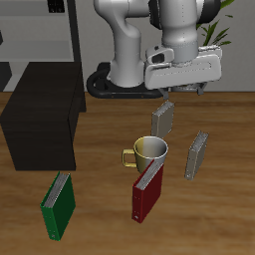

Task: Place the left yellow book upright on top of the shelf and place the white-yellow mug on top of the shelf

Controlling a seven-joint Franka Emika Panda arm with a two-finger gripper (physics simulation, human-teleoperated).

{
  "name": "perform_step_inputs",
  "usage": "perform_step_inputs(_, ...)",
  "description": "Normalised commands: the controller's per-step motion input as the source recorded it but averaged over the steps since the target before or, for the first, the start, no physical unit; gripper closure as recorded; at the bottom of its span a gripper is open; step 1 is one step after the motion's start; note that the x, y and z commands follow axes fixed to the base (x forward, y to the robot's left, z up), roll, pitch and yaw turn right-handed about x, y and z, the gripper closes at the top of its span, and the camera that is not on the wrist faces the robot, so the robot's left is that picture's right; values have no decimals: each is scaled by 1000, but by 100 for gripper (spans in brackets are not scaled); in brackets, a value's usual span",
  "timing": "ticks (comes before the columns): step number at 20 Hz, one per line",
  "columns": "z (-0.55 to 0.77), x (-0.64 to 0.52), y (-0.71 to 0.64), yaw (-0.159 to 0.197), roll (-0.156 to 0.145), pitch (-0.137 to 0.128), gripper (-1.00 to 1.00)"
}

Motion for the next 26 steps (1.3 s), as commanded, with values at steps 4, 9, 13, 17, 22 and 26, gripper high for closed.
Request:
perform_step_inputs(4, -215, 161, 205, -48, -94, -5, -100)
perform_step_inputs(9, -258, 35, 244, -38, -45, 25, -100)
perform_step_inputs(13, -155, 132, 97, -27, -49, 0, -100)
perform_step_inputs(17, -137, 46, -87, -42, -26, 11, -100)
perform_step_inputs(22, -284, 97, -16, -26, -30, 19, -100)
perform_step_inputs(26, -268, 84, 92, -18, 7, 39, -100)
